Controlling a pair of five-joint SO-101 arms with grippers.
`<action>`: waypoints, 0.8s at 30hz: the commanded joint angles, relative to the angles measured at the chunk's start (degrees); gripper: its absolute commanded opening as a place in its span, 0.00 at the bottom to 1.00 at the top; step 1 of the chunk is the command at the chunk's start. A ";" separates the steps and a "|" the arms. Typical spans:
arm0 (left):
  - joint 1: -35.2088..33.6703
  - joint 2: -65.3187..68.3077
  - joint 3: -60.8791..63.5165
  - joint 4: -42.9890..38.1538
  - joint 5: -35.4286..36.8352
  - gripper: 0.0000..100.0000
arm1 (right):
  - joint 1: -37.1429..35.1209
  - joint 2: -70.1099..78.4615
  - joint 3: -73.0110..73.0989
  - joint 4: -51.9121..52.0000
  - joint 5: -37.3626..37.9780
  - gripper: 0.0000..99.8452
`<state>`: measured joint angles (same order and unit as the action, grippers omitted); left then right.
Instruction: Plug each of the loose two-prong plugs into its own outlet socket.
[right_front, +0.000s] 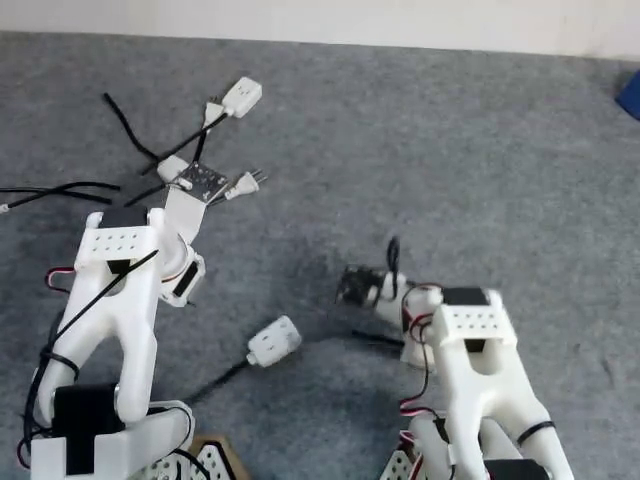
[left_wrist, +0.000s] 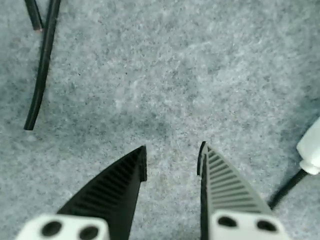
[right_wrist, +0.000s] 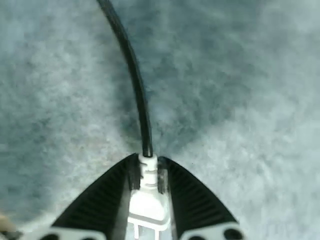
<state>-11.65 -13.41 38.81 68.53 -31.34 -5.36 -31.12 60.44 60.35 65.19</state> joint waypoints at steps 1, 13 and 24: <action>0.75 -1.98 -0.13 -0.70 0.62 0.18 | 0.92 -0.57 -12.44 10.77 -15.65 0.01; 1.54 -1.89 0.40 -3.43 3.25 0.18 | 0.31 -0.40 -31.08 19.82 -51.69 0.01; 7.78 -2.15 -12.79 2.11 16.88 0.19 | -12.18 -0.31 -30.90 4.00 -76.84 0.01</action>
<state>-4.97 -13.58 33.71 65.98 -18.42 -17.93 -31.03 32.22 70.99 -8.13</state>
